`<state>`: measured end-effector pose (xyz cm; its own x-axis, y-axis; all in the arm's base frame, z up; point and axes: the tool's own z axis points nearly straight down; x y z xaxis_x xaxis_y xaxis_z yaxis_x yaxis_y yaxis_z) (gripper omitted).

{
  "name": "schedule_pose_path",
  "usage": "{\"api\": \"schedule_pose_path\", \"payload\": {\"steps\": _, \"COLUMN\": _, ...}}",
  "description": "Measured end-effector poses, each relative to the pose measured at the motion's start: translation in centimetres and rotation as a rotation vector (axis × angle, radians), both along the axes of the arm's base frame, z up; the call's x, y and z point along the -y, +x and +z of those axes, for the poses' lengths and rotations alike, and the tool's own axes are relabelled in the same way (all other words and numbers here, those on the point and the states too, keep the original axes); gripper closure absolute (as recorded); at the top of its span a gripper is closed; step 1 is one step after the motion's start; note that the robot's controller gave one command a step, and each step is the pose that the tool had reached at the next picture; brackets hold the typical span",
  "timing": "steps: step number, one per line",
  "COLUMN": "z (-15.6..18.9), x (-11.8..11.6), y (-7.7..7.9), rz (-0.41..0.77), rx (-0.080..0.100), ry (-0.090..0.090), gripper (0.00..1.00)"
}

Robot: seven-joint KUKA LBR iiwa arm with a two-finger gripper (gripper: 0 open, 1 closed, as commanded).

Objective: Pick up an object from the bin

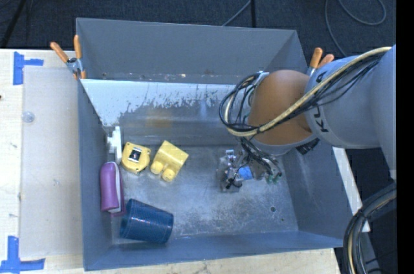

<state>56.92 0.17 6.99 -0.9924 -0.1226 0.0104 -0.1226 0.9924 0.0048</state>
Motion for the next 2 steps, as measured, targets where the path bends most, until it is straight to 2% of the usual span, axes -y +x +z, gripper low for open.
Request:
{"api": "schedule_pose_path", "payload": {"steps": 1, "z": 0.0, "x": 0.0, "y": 0.0, "rz": -0.001, "rx": 0.0, "ry": 0.0, "gripper": 1.0}}
{"api": "schedule_pose_path", "payload": {"steps": 2, "z": 12.1, "x": -2.3, "y": -1.4, "rz": 0.016, "rx": -0.003, "ry": 0.0, "gripper": 0.0}}
